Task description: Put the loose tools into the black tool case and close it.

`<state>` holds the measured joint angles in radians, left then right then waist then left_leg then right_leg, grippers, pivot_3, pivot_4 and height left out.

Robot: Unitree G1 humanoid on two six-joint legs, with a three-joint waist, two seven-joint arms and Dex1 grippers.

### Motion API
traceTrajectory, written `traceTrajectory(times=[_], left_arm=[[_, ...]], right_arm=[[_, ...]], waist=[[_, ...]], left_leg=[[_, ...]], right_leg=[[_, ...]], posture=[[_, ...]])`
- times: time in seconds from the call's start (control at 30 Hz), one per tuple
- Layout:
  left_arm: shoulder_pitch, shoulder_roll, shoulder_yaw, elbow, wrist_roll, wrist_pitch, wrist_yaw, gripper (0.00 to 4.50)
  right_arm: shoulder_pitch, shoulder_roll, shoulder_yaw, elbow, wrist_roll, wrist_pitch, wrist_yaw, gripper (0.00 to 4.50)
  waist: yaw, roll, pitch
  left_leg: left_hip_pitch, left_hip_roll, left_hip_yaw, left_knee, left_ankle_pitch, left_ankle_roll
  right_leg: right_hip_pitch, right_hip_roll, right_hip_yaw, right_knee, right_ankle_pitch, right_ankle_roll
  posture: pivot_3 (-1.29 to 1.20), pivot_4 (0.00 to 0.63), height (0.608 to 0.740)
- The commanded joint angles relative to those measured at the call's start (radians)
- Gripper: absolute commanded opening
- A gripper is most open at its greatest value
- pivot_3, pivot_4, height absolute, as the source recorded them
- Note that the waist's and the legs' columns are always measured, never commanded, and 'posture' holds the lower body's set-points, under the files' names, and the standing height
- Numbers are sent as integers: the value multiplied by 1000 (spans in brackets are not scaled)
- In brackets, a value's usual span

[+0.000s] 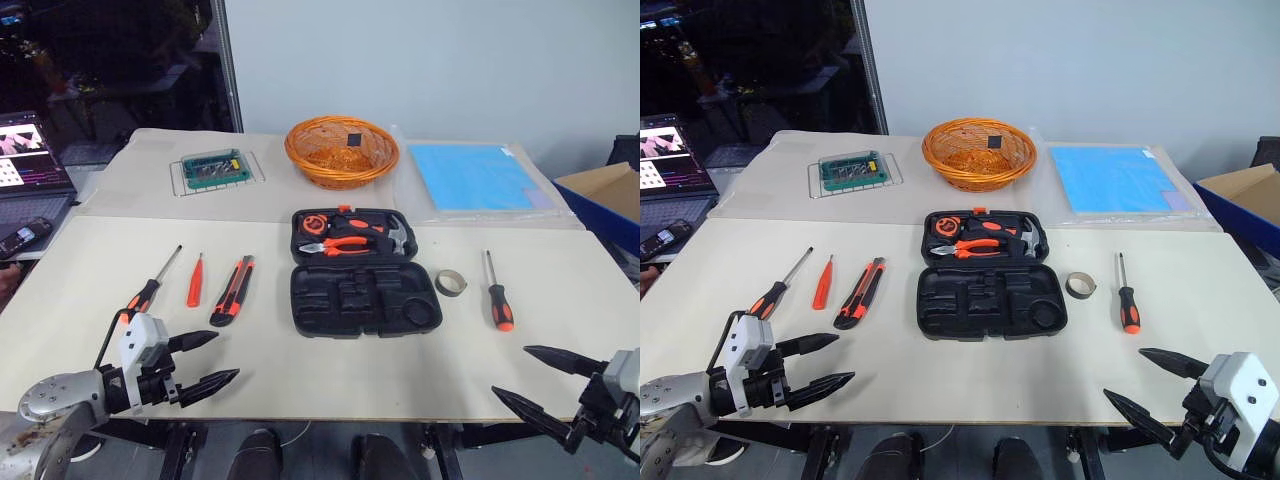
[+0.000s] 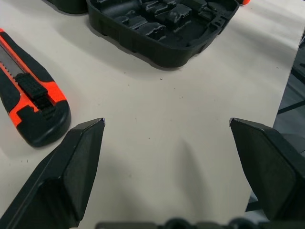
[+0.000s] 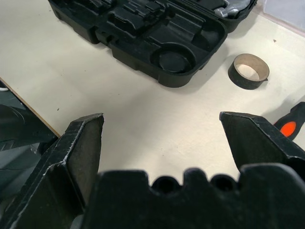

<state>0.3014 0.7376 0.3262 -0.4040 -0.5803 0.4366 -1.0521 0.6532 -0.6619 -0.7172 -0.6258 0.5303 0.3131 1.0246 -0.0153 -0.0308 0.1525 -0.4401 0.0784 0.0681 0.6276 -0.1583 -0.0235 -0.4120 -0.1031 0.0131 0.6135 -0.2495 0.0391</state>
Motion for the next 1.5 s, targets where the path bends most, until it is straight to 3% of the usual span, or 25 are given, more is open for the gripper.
traceTrajectory(times=[0.03,0.13,0.3,0.47,0.53,0.7,0.8,1.03,1.17,1.23,1.33,1.4,1.5], left_arm=[[-21,-32,29,-15,-18,6,72,4500],[-71,-106,75,-32,-55,85,252,4500],[-168,-133,163,-14,-49,226,507,4500],[-295,17,214,87,-4,448,645,4500],[-332,128,176,167,43,483,615,4500],[-397,231,69,260,76,590,586,4500],[-422,241,15,283,73,617,546,3735],[-455,206,28,306,51,584,480,1015],[-553,181,103,259,-75,502,326,875],[-613,230,39,219,-118,504,203,875],[-750,284,-178,147,-113,477,11,875],[-893,253,-388,181,26,381,-61,875],[-1083,138,-585,313,163,307,-96,875]], right_arm=[[-48,4,-2,-14,22,-39,-20,4470],[-168,-7,52,-38,68,-19,-69,4470],[-449,-84,184,-48,205,103,-136,4470],[-678,-170,329,-37,276,157,-94,4470],[-769,-183,383,-28,308,174,-81,4470],[-832,-182,432,-35,304,192,-110,4470],[-836,-178,448,-48,296,195,-143,4500],[-812,-187,434,-76,298,214,-200,4500],[-746,-182,383,-90,299,215,-226,4500],[-679,-182,331,-109,304,215,-230,4500],[-555,-174,233,-134,282,203,-231,4500],[-463,-149,158,-138,253,181,-232,4500],[-346,-124,66,-144,219,154,-198,4500]], waist=[[1,0,0],[0,-1,0],[1,-2,0],[12,-7,2],[14,-9,4],[25,-10,4],[27,-10,4],[26,-11,4],[32,-14,4],[39,-19,4],[48,-20,3],[55,-16,1],[59,-13,-1]], left_leg=[[0,0,0,0,0,0],[1,-1,3,0,0,0],[1,-2,2,1,1,1],[1,-2,-3,0,3,6],[0,-2,-3,0,3,6],[-1,-2,-1,0,2,4],[-4,-2,0,0,2,4],[-5,0,0,0,3,4],[-6,0,0,1,3,4],[-7,0,-2,1,3,4],[-9,0,-1,2,3,4],[-8,-2,0,3,3,4],[-7,-3,-1,6,3,4]], right_leg=[[0,0,0,0,0,0],[0,0,0,1,2,1],[3,4,1,5,9,3],[2,9,1,14,5,-2],[0,9,1,15,4,-3],[-7,8,1,14,4,-5],[-8,8,2,16,5,-4],[-9,10,1,18,8,-3],[-9,10,1,18,8,-3],[-8,10,0,18,8,-3],[-8,10,0,17,8,-2],[-7,9,1,16,9,0],[-2,10,2,16,9,1]], posture=[[0,150,740],[0,150,740],[0,150,740],[0,150,740],[0,150,740],[0,150,740],[0,150,740],[0,150,740],[0,150,740],[0,150,740],[0,150,740],[0,150,740],[0,150,740]])
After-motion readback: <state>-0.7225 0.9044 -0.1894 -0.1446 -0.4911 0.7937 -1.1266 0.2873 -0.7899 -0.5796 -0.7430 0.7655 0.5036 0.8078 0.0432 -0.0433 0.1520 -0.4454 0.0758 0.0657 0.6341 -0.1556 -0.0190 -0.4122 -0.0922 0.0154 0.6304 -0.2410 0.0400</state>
